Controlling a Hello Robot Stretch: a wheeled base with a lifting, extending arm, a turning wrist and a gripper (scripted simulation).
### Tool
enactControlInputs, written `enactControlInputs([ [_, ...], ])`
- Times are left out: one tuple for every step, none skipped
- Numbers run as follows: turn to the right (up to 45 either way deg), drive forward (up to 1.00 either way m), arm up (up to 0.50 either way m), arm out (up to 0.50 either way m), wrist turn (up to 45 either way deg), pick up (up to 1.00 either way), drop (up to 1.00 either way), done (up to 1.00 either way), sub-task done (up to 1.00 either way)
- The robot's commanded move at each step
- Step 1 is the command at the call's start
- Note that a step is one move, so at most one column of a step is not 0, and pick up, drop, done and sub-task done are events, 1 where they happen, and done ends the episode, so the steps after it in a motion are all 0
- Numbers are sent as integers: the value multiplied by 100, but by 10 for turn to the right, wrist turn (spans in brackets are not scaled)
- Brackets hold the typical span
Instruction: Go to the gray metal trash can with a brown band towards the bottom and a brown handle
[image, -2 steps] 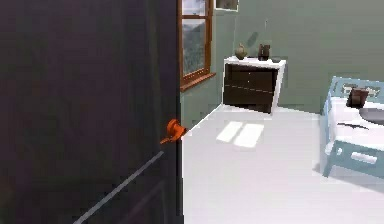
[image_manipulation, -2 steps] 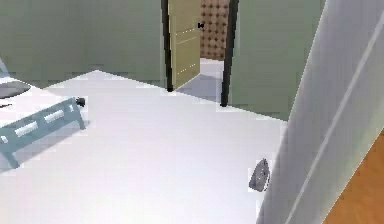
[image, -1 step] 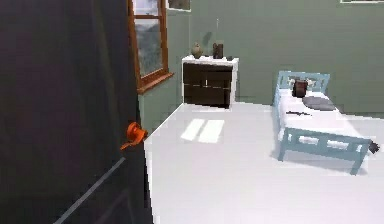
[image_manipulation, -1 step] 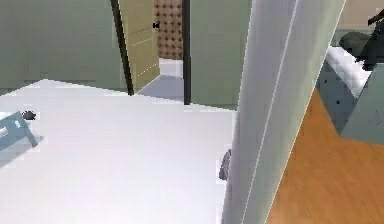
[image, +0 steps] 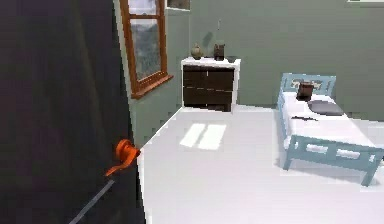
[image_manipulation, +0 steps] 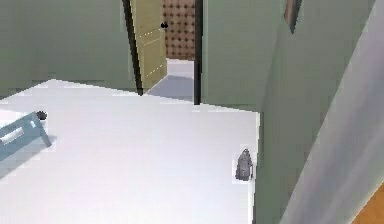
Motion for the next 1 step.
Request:
enactControlInputs([
  [270, 0, 0, 0, 0, 0, 0, 0, 0],
])
